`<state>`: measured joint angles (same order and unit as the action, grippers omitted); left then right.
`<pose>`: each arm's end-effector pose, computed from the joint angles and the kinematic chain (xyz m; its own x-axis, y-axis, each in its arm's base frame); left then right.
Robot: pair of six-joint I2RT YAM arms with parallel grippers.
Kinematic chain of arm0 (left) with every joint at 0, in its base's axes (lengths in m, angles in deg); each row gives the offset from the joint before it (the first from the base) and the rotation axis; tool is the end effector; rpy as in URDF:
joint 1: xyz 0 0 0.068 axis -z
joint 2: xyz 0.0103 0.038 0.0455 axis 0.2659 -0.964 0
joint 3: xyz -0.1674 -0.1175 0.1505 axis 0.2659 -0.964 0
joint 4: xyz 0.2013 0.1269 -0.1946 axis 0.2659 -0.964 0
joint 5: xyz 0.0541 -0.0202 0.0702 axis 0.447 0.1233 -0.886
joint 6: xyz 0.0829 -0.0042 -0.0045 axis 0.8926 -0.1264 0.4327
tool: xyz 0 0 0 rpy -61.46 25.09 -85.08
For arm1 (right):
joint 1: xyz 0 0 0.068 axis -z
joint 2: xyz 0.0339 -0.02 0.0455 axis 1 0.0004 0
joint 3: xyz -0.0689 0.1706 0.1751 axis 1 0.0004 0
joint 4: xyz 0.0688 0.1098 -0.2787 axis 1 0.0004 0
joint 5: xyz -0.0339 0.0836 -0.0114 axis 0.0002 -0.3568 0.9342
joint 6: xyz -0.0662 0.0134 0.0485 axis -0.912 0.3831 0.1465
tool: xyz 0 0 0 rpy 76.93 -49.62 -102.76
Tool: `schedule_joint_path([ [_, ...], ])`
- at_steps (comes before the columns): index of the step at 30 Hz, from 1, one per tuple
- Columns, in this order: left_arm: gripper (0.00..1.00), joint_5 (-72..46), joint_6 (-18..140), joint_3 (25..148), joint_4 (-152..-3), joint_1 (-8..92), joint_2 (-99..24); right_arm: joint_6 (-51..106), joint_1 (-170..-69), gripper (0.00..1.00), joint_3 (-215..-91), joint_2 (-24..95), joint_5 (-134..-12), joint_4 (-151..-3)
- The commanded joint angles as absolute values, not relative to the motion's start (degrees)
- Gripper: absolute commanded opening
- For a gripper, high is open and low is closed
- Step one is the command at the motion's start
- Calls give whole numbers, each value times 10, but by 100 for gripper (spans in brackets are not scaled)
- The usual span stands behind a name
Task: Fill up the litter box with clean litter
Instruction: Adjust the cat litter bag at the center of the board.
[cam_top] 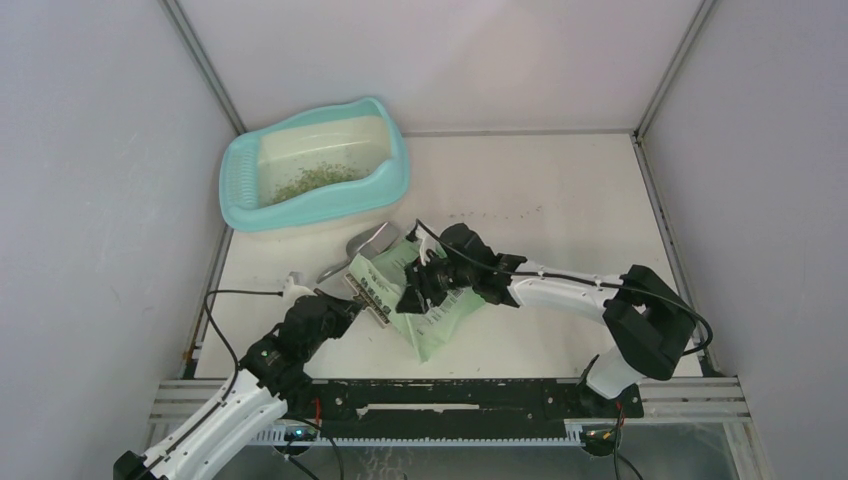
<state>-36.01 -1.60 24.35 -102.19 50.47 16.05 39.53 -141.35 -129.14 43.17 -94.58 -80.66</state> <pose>0.1845 -0.1065 0.1234 -0.4909 -0.7911 -0.3648 -0.3388 0.5592 -0.7566 0.2219 0.3339 0.1513 -0.6374 -0.3386 -0.6921 -0.7668 0.3667 0.5268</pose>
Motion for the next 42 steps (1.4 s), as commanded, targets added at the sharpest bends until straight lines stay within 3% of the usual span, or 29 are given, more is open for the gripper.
schedule_joint_path([
  [1,1,-374,-19,262,-1009,508,163,408,-1408,56,-1320,434,-985,-850],
  [17,1,-376,-20,258,-1008,508,171,384,-1415,61,-1445,594,-1015,-747],
  [19,1,-377,-20,258,-1007,508,171,385,-1412,55,-1454,608,-1020,-739],
  [25,1,-376,-18,258,-1007,508,175,444,-1385,17,-1457,639,-1124,-809],
  [28,1,-376,-17,262,-1013,508,180,508,-1370,6,-1449,657,-1193,-889],
  [32,1,-382,-9,275,-1033,508,193,660,-1343,0,-1409,672,-1266,-1089],
  [39,1,-385,4,307,-1057,508,202,1050,-1290,0,-1387,737,-1307,-1571],
  [42,1,-385,11,318,-1061,508,200,1148,-1263,0,-1390,751,-1296,-1642],
])
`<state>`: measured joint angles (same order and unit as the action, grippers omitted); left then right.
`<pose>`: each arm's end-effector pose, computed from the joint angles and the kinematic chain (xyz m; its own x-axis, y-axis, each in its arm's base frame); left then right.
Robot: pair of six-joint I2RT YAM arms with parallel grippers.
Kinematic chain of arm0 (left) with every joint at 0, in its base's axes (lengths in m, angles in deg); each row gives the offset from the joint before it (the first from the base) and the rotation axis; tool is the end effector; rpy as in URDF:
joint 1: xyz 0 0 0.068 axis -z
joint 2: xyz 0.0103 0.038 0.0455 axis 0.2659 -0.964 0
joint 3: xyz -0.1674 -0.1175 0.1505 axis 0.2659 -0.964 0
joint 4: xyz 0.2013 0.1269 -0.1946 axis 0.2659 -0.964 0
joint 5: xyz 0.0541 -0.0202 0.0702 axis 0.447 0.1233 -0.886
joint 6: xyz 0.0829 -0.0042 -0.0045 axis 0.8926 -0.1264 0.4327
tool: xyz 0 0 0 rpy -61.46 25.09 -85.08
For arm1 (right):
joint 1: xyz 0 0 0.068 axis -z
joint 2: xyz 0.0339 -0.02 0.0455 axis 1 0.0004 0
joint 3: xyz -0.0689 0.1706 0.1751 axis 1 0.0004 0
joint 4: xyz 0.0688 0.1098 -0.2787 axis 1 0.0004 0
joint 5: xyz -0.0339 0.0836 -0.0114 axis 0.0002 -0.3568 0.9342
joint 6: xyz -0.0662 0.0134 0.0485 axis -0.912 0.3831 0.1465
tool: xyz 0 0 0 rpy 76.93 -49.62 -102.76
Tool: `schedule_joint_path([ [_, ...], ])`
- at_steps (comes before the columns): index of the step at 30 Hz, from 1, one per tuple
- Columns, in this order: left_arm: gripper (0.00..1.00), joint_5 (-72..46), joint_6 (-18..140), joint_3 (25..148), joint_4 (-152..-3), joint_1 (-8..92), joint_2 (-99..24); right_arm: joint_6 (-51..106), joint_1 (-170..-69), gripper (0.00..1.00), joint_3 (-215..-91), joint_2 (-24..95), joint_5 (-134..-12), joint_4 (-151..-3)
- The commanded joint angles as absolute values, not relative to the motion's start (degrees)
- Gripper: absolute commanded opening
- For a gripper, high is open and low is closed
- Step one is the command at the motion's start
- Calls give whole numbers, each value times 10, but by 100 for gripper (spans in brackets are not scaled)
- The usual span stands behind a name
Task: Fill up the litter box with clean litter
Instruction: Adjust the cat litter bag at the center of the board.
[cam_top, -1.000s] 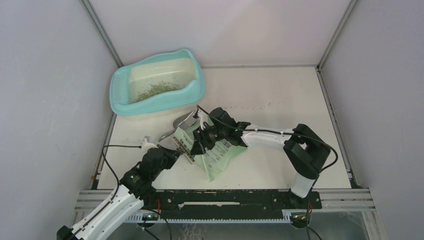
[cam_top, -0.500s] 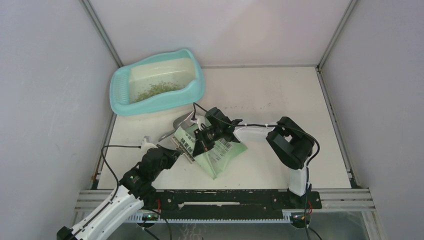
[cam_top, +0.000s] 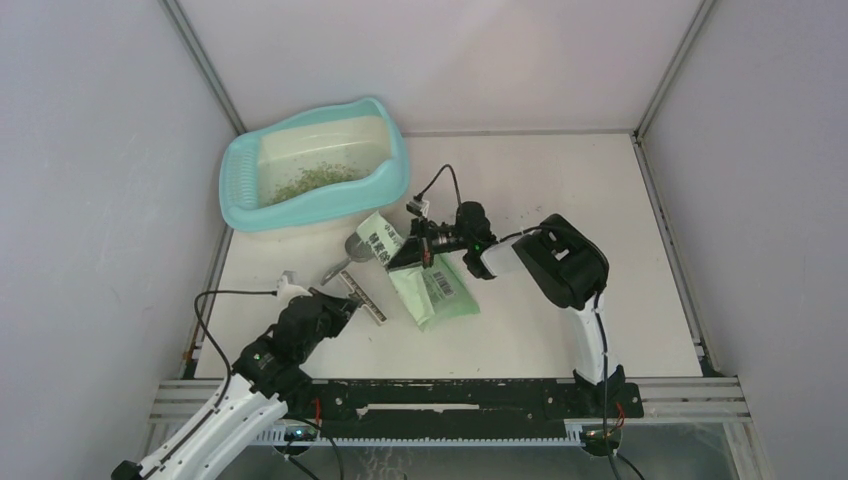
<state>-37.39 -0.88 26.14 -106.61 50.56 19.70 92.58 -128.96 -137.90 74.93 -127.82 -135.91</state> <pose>0.1807 -0.1021 0.1395 -0.4721 -0.7927 -0.3856 -0.3263 0.5635 -0.7589 0.3102 0.3337 0.0955 -0.9422 -0.1887 -0.2768 -0.2747 -0.0376 0.9608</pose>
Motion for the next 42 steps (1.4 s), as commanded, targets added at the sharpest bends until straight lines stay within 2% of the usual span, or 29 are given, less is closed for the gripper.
schedule_joint_path([
  [1,1,-384,12,322,-1061,508,199,1159,-1254,0,-1387,746,-1296,-1643],
  [13,1,-377,24,345,-1052,508,175,1195,-1089,0,-1336,612,-1336,-1647],
  [25,1,-341,54,412,-978,510,55,1242,-909,0,-1332,476,-1404,-1631],
  [30,1,-327,64,437,-962,511,23,1216,-933,0,-1331,469,-1415,-1586],
  [34,2,-309,66,440,-928,511,5,1165,-966,0,-1283,491,-1397,-1556],
  [38,2,-258,62,438,-883,511,-28,1123,-1003,0,-1231,555,-1358,-1561],
  [42,2,-243,44,400,-850,510,-18,1102,-1075,0,-1225,673,-1302,-1598],
])
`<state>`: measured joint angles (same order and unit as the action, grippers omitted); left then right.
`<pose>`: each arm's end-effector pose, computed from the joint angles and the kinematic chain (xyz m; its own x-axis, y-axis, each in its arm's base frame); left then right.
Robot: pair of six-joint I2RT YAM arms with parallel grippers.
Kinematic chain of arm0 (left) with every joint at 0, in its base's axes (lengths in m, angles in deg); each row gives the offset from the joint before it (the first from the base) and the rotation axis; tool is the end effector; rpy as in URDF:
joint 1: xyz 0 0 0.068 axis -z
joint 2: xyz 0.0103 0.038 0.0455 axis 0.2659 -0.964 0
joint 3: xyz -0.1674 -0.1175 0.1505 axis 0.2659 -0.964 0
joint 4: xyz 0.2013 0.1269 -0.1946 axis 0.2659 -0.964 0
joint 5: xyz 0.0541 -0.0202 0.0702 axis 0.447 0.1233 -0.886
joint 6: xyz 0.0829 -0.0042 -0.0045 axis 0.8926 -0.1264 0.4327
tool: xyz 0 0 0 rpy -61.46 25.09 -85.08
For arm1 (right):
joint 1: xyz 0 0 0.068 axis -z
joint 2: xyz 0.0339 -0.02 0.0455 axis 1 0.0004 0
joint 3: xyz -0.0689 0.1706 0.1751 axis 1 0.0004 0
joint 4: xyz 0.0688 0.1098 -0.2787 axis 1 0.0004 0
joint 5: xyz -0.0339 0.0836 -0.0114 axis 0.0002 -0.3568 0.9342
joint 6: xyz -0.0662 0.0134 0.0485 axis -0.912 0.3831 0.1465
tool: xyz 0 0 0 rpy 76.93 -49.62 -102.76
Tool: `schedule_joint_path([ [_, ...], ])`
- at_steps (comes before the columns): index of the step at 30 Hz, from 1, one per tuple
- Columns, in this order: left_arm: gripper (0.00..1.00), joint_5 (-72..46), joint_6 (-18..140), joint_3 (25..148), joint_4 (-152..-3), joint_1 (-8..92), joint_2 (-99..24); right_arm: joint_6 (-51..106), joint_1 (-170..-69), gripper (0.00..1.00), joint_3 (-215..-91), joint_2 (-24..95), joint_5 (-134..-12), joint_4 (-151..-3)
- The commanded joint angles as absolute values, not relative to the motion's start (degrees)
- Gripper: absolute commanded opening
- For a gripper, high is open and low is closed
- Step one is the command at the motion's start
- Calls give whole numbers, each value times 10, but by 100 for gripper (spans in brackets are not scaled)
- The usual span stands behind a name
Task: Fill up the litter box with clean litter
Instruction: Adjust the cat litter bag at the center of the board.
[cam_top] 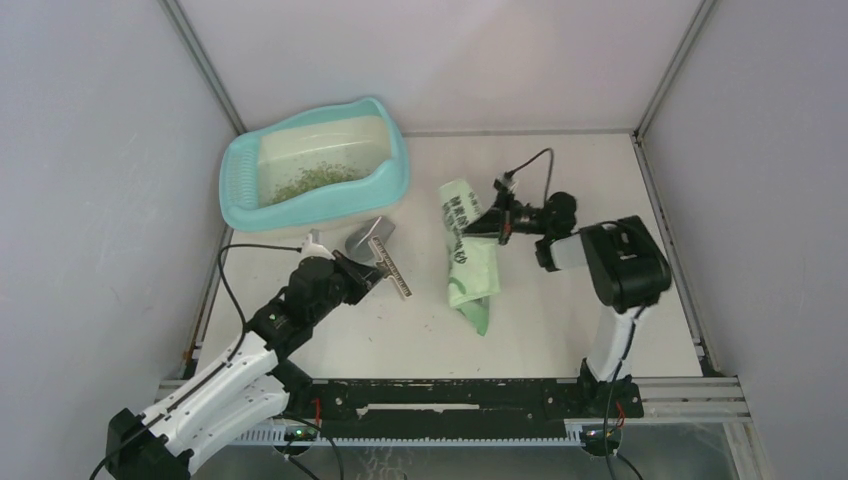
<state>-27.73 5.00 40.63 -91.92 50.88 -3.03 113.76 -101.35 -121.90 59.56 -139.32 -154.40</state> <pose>0.2211 -0.1470 0.1931 -0.5940 -0.7043 -0.3888 -0.1509 0.5723 -0.8060 0.3504 0.1416 0.1485 -0.9743 0.0923 -0.2056 -0.2115 -0.0594 0.9756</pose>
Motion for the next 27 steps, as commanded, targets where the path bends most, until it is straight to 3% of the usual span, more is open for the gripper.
schedule_joint_path([
  [1,2,-243,42,393,-853,510,-12,1103,-1097,0,-1231,704,-1290,-1611],
  [5,3,-254,41,372,-883,510,28,1110,-1163,0,-1242,777,-1237,-1646],
  [11,3,-272,43,355,-923,509,72,1124,-1178,0,-1254,753,-1242,-1645],
  [17,3,-272,48,369,-925,509,68,1144,-1092,0,-1218,654,-1318,-1645],
  [23,3,-257,56,382,-899,509,28,1158,-944,0,-1159,500,-1359,-1637],
  [25,3,-250,63,397,-896,509,7,1120,-908,0,-1158,426,-1370,-1566],
  [27,3,-240,73,415,-897,509,-20,1017,-868,0,-1167,351,-1374,-1394],
])
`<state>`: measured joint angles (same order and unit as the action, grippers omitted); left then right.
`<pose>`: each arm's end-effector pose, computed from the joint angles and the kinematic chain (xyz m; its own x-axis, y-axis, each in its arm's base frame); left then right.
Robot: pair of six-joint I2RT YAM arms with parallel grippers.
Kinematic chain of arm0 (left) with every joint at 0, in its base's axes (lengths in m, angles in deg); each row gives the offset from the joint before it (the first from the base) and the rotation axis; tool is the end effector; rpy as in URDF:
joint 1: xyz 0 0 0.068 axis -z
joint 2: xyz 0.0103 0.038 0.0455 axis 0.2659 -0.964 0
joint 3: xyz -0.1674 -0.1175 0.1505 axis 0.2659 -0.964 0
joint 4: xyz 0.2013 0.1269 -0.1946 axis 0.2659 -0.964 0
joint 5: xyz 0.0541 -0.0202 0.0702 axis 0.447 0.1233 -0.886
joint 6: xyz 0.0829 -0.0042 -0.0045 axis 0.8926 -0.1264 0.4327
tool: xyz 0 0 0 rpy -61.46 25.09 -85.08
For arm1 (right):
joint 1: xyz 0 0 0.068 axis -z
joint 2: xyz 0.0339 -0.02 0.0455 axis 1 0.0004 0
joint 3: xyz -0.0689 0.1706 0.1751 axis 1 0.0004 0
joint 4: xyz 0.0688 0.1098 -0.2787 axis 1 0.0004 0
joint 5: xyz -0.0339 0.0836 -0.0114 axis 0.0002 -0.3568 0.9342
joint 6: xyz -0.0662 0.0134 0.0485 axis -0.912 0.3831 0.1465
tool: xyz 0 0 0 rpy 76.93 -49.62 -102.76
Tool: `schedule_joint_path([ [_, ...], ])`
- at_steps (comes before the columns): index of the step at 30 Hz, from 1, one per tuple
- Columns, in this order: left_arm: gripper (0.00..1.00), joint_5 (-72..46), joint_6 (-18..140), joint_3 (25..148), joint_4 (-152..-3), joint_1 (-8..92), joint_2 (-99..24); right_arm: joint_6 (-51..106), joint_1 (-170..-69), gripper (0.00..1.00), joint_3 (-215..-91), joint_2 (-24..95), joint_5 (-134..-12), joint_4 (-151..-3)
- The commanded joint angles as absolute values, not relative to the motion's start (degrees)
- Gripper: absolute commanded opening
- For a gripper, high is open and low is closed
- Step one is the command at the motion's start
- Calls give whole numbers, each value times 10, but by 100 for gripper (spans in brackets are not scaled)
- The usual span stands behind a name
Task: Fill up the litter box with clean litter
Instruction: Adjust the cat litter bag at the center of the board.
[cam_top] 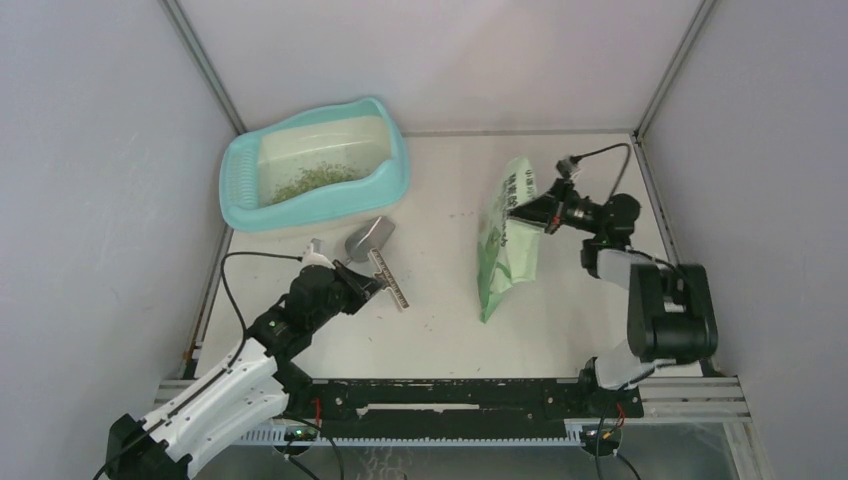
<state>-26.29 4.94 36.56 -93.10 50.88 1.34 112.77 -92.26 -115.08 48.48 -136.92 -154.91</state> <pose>0.2099 -0.1413 0.1781 -0.6168 -0.6915 -0.3761 -0.1541 0.5746 -0.8038 0.3384 0.0823 0.1802 -0.9116 0.2867 -0.2947 -0.3149 -0.0258 0.9488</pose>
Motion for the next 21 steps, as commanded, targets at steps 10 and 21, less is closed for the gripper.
schedule_joint_path([
  [10,2,-196,102,476,-884,509,-98,617,-830,0,-1405,203,-1355,-720],
  [21,2,-200,87,431,-884,508,-43,343,-1048,0,-1528,377,-1177,-402],
])
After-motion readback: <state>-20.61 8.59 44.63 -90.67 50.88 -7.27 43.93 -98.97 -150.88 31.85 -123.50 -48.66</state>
